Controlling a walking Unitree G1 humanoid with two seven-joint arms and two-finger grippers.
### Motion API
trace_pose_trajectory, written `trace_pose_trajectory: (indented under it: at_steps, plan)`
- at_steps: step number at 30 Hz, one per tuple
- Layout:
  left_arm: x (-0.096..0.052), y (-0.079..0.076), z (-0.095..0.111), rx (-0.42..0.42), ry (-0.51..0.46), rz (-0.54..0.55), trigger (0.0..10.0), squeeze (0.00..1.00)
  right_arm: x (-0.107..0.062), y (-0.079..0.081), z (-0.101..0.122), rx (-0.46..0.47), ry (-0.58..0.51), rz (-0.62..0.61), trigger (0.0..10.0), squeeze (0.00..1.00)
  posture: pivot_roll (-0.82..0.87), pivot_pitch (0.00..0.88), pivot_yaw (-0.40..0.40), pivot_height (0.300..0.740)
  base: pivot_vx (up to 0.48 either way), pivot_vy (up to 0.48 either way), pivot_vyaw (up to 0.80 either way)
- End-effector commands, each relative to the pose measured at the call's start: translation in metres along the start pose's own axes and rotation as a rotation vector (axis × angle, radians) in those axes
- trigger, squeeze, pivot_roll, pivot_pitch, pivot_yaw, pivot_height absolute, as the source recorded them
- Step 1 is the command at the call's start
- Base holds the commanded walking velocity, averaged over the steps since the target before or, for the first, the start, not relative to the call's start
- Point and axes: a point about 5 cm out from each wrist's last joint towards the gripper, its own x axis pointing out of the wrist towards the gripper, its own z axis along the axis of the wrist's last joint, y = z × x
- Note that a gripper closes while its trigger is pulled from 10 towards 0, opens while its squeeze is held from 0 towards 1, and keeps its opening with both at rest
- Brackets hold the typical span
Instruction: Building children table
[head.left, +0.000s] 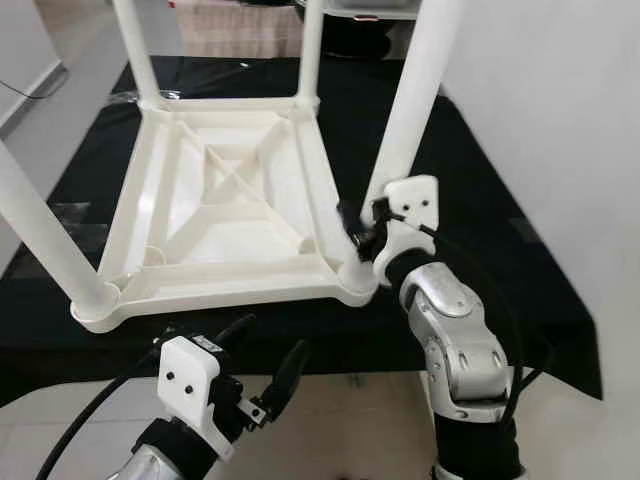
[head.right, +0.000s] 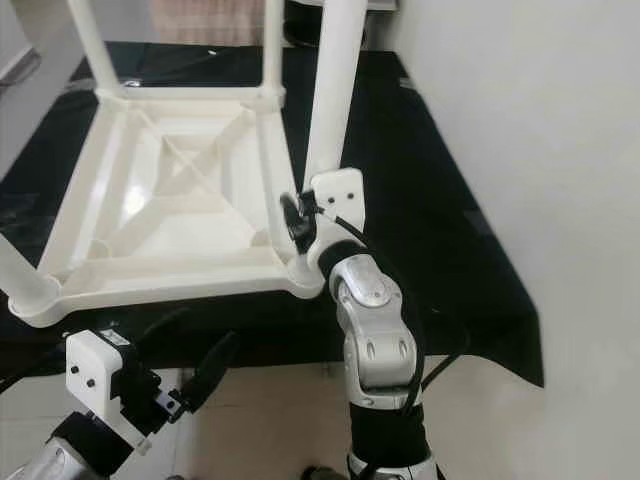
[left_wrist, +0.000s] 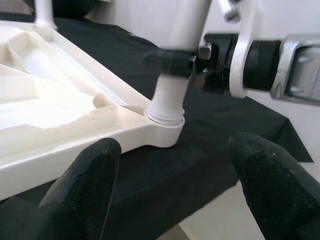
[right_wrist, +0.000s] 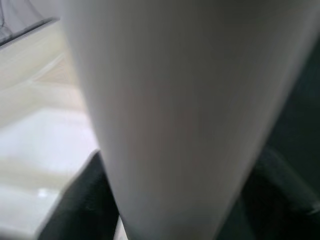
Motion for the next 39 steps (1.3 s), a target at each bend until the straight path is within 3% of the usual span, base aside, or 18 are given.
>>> trace_pose_trajectory:
  at_steps: [1, 6, 7, 11, 15, 19, 20, 21, 30, 39]
  plan:
    - [-0.001, -0.004, 0.001, -0.009, 0.000, -0.004, 10.0, 0.00, 0.008, 0.009, 0.016, 0.003, -0.079, 0.207, 10.0, 1.00, 0.08, 0.199, -0.113, 0.740, 0.000, 0.000, 0.00]
    - [-0.001, -0.005, 0.002, -0.010, -0.002, -0.004, 10.0, 0.00, 0.011, 0.011, 0.029, -0.027, -0.134, 0.338, 10.0, 1.00, 0.08, 0.199, -0.113, 0.740, 0.000, 0.000, 0.00]
    - [-0.001, -0.006, 0.002, -0.010, -0.004, -0.004, 10.0, 0.00, 0.012, 0.010, 0.032, -0.064, -0.145, 0.426, 10.0, 0.00, 0.09, 0.201, -0.122, 0.740, 0.000, 0.000, 0.00]
    - [-0.001, -0.010, 0.003, -0.012, -0.006, -0.003, 10.0, 0.00, 0.018, 0.001, 0.041, -0.200, -0.164, 0.701, 10.0, 0.00, 0.11, 0.204, -0.130, 0.740, 0.000, 0.000, 0.00]
    - [-0.003, -0.012, 0.004, -0.014, -0.003, -0.002, 10.0, 0.00, 0.025, -0.003, 0.045, -0.228, -0.157, 0.835, 10.0, 0.00, 0.12, 0.211, -0.134, 0.740, 0.000, 0.000, 0.00]
    - [-0.005, -0.013, 0.004, -0.015, 0.000, -0.001, 10.0, 0.00, 0.030, -0.006, 0.049, -0.233, -0.164, 0.872, 10.0, 0.00, 0.13, 0.217, -0.135, 0.740, 0.000, 0.000, 0.00]
    - [-0.006, -0.013, 0.004, -0.017, 0.004, 0.000, 10.0, 0.00, 0.033, -0.007, 0.051, -0.215, -0.170, 0.894, 4.0, 0.00, 0.13, 0.220, -0.133, 0.740, 0.000, 0.000, 0.00]
    - [-0.008, -0.014, 0.004, -0.019, 0.008, 0.000, 10.0, 0.00, 0.036, -0.008, 0.051, -0.189, -0.168, 0.930, 0.0, 0.00, 0.13, 0.223, -0.131, 0.740, 0.000, 0.000, 0.00]
    - [-0.010, -0.016, 0.004, -0.021, 0.016, 0.002, 10.0, 0.00, 0.035, -0.022, 0.037, -0.198, -0.119, 0.999, 0.0, 0.00, 0.13, 0.231, -0.126, 0.740, 0.000, 0.000, 0.00]
    - [-0.009, -0.012, 0.003, -0.021, 0.017, 0.002, 10.0, 0.00, 0.012, -0.052, 0.019, -0.163, -0.063, 0.844, 0.0, 0.00, 0.10, 0.232, -0.122, 0.740, 0.000, 0.000, 0.00]
